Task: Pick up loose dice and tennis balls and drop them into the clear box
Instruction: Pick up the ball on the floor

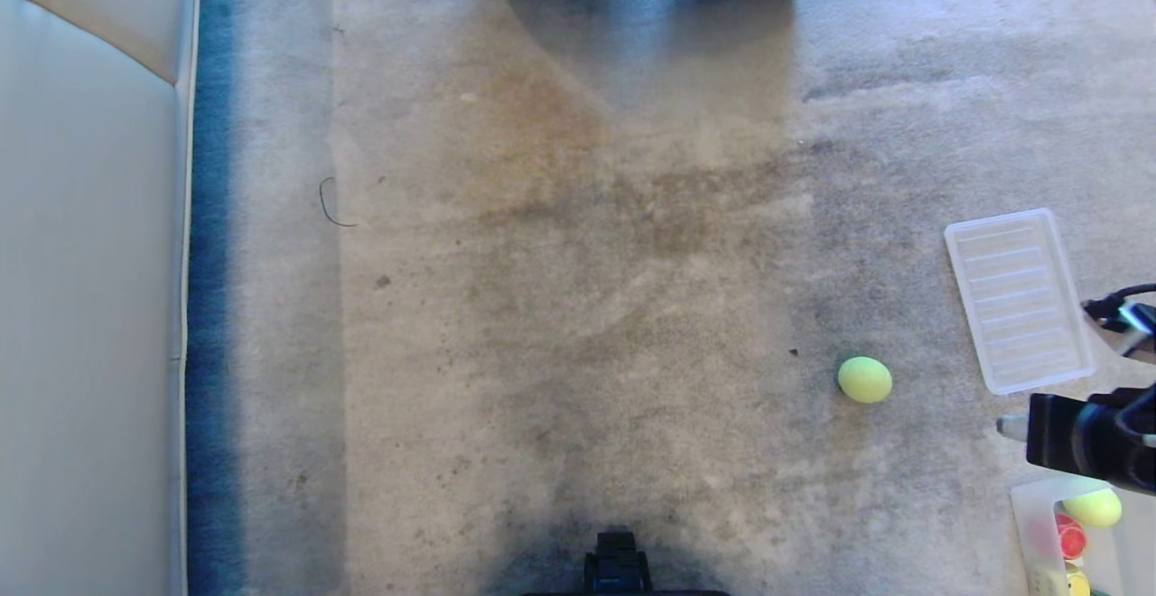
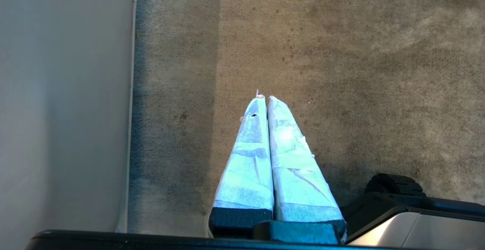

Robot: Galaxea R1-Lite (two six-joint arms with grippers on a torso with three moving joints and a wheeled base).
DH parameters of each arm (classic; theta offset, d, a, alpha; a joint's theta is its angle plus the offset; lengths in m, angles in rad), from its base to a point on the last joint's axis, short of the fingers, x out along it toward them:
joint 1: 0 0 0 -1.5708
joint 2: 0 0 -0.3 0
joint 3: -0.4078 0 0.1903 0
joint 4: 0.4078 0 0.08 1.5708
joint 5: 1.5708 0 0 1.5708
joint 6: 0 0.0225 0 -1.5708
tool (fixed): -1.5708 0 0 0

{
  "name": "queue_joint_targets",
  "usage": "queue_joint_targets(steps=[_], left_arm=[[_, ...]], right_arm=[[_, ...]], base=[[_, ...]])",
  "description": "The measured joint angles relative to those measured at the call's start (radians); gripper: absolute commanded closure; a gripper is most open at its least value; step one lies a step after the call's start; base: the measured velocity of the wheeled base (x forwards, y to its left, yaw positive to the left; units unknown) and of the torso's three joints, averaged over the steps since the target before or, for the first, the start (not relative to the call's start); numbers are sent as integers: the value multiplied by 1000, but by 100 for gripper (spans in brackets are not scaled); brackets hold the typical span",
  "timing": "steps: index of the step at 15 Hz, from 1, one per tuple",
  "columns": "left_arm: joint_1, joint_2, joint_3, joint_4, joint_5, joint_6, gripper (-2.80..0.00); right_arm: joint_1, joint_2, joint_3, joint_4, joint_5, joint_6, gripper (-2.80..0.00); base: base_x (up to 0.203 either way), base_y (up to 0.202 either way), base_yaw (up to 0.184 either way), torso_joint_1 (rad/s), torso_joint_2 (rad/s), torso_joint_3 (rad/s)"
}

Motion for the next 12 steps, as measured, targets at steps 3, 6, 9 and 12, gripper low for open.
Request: queue_joint_targets(steps=[3,6,9,12], left_arm=[[0,0,0,0,0,0,0],[0,0,0,0,0,0,0],[0,0,0,0,0,0,0],[0,0,0,0,0,0,0]], right_arm=[[-18,288,-11,-163,5,14,-280],[-45,508,-39,-285,8,8,-280],[-72,658,-96,-382,29,5,-280],[-93,728,-115,-524,139,9,-280]], base=[[0,0,0,0,0,0],[0,0,0,0,0,0],[0,0,0,0,0,0],[0,0,0,0,0,0]])
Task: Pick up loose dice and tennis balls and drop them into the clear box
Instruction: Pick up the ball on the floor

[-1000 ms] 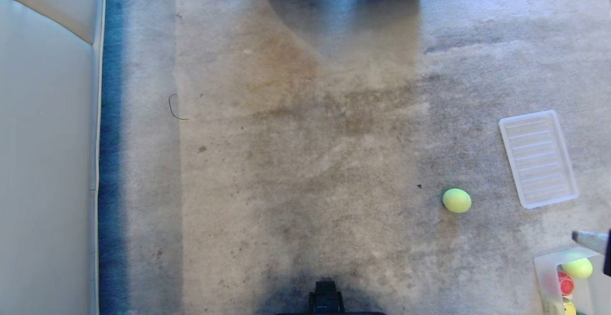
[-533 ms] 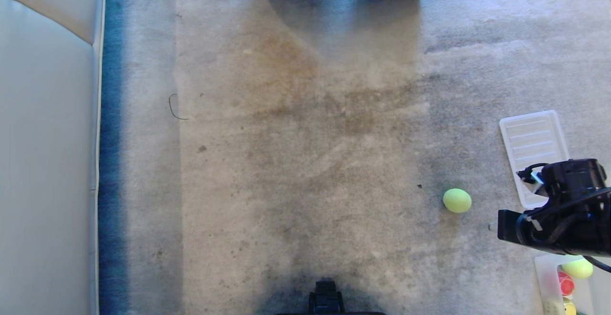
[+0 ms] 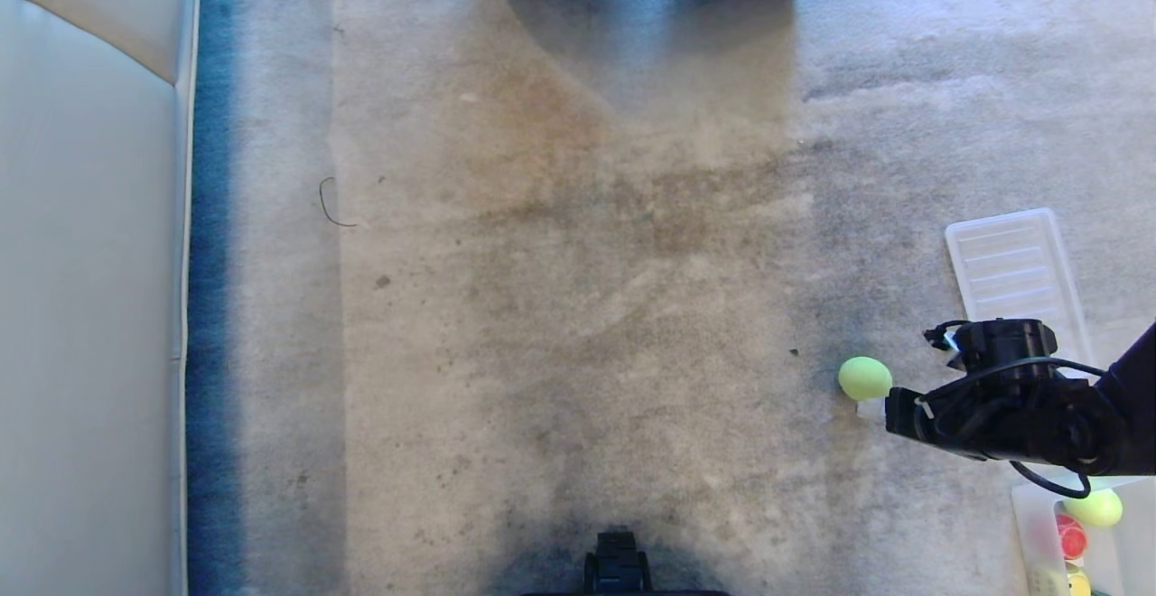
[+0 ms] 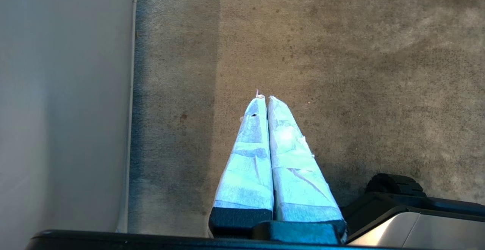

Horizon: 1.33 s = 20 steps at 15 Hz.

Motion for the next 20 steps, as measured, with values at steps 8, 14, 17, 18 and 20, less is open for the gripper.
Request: queue_joint_targets(steps=[8,14,17,18,20], left_arm=[[0,0,0,0,0,0,0],[0,0,0,0,0,0,0],[0,0,0,0,0,0,0],[0,0,0,0,1,0,0],[0,0,0,0,0,0,0]], right_arm=[[-74,117,-138,-27,51,-32,-280],[-54,202,-188,-73,79,-42,-280],[-47,252,-220,-142,72,-56,-280],[-46,266,-239,-153,72,-56,-280],[-47,286,-269,-157,70,-56,-280]], base=[[0,0,0,0,0,0],[0,0,0,0,0,0],[0,0,0,0,0,0],[0,0,0,0,0,0],[0,0,0,0,0,0]])
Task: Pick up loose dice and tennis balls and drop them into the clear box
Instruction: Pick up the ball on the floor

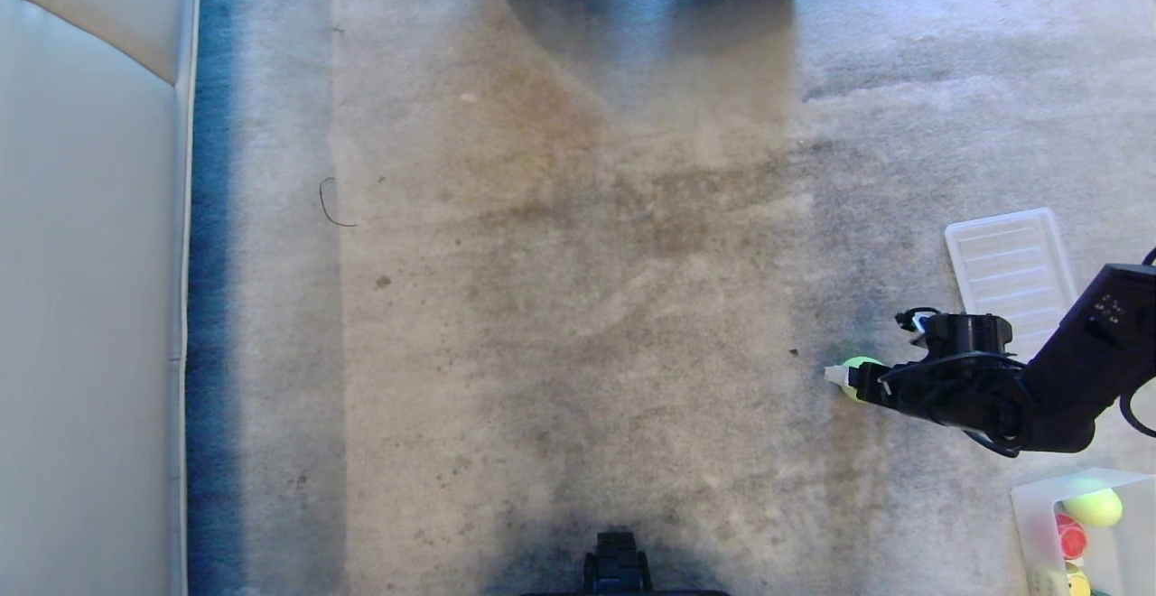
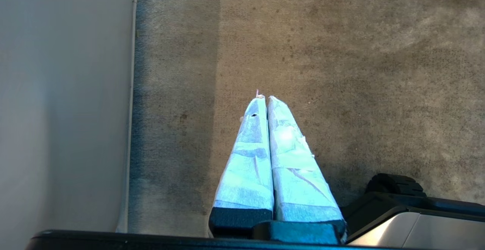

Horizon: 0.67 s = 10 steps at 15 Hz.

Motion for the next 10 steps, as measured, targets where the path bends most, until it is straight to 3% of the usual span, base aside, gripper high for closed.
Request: queue_joint_targets(steps=[2,3,10], left_arm=[[0,0,0,0,0,0,0],[0,0,0,0,0,0,0],[0,0,0,0,0,0,0]], right_arm=[[0,15,-15,0,-1,0,-280],[0,21,-19,-2,-1,-1,0],[-1,63,-45,-76,-49,-22,0]], base=[[0,0,0,0,0,0],[0,0,0,0,0,0],[0,0,0,0,0,0]])
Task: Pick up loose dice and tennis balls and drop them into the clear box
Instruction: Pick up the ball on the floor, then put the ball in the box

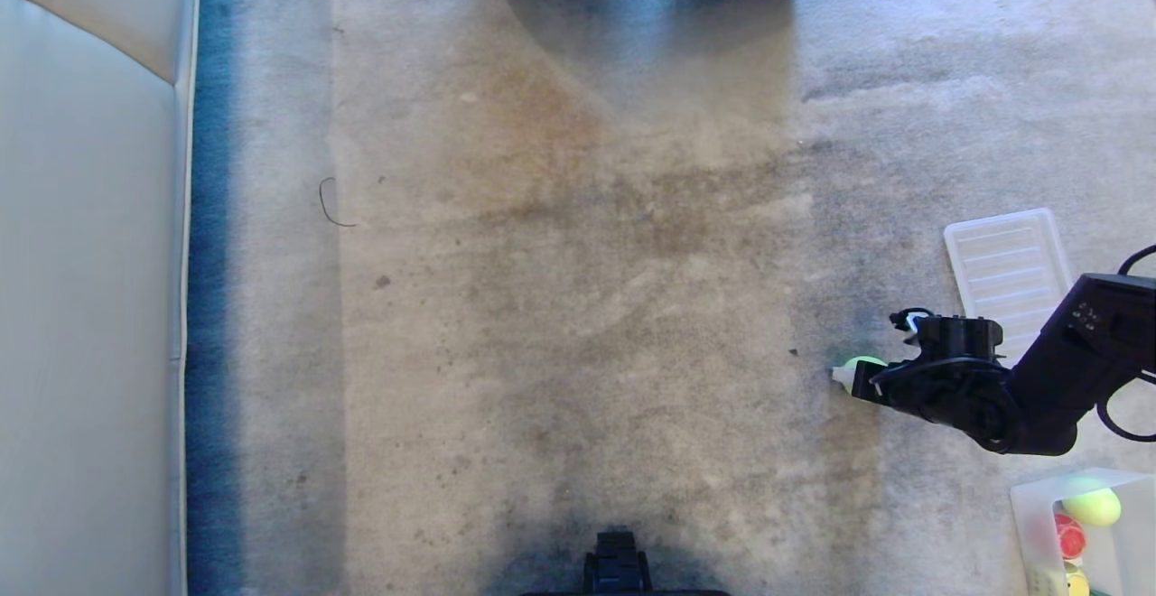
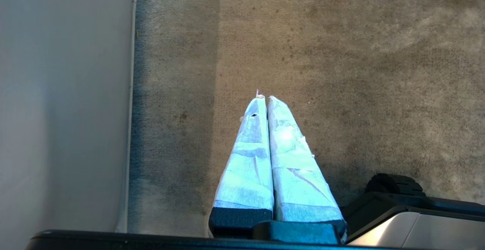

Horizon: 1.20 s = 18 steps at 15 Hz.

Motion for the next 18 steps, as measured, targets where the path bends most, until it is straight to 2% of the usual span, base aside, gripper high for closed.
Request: queue_joint_targets(steps=[4,8,13,18], left_arm=[[0,0,0,0,0,0,0],[0,0,0,0,0,0,0],[0,0,0,0,0,0,0],[0,0,0,0,0,0,0]], right_arm=[[-15,-91,80,39,3,-14,0],[-54,-364,200,181,16,-32,0],[-63,-924,433,376,57,-70,0],[0,-1612,632,744,25,-108,0]], base=[[0,0,0,0,0,0],[0,0,0,0,0,0],[0,0,0,0,0,0],[0,0,0,0,0,0]])
